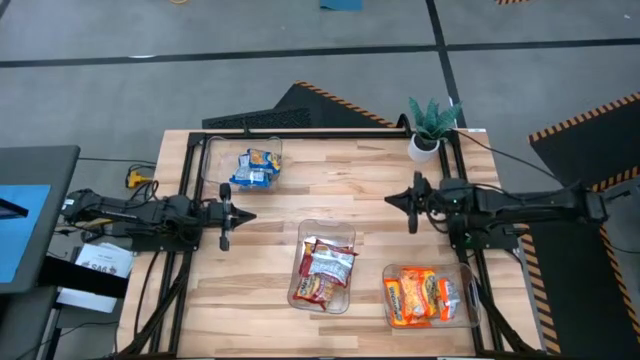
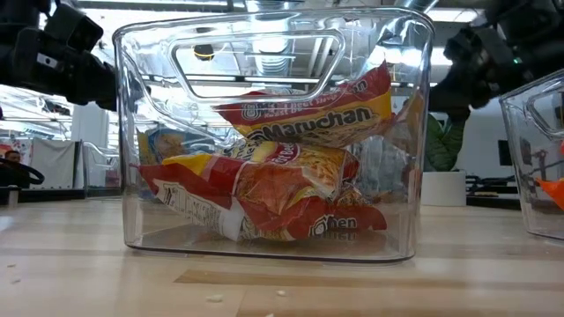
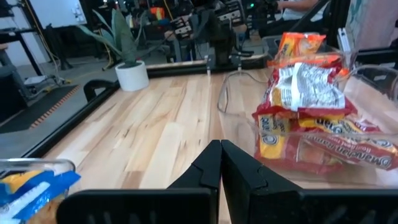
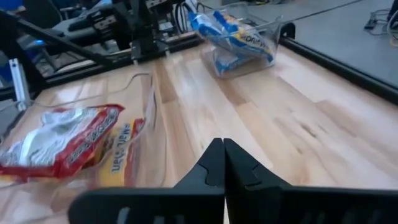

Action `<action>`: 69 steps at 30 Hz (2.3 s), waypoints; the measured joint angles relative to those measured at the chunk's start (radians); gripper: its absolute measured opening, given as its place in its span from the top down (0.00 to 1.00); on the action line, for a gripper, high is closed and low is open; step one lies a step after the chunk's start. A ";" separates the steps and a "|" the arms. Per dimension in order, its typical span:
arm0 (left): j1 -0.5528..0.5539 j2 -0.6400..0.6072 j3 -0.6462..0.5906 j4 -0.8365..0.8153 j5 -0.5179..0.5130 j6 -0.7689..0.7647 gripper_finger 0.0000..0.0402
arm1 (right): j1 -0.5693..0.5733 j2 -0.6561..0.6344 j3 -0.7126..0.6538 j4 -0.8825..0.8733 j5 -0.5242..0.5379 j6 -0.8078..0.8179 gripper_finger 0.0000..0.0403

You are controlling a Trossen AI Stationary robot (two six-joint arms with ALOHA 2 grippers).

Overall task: Sort Maruchan noodles
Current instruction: Return to Home Position

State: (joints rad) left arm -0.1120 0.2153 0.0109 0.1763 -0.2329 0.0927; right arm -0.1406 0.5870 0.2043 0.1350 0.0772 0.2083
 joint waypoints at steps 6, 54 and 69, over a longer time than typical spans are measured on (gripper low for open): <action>0.000 0.000 0.000 -0.030 -0.003 -0.004 1.00 | 0.030 -0.094 -0.061 -0.002 0.000 0.005 0.98; -0.004 -0.082 0.000 -0.117 -0.018 -0.097 1.00 | 0.175 -0.546 -0.198 -0.118 -0.053 -0.041 0.88; 0.040 -0.215 0.000 -0.107 -0.016 -0.097 1.00 | 0.175 -0.548 -0.199 -0.111 -0.051 -0.042 0.88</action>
State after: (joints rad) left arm -0.0716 0.0006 0.0105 0.0696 -0.2485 -0.0044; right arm 0.0345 0.0391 0.0056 0.0237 0.0261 0.1665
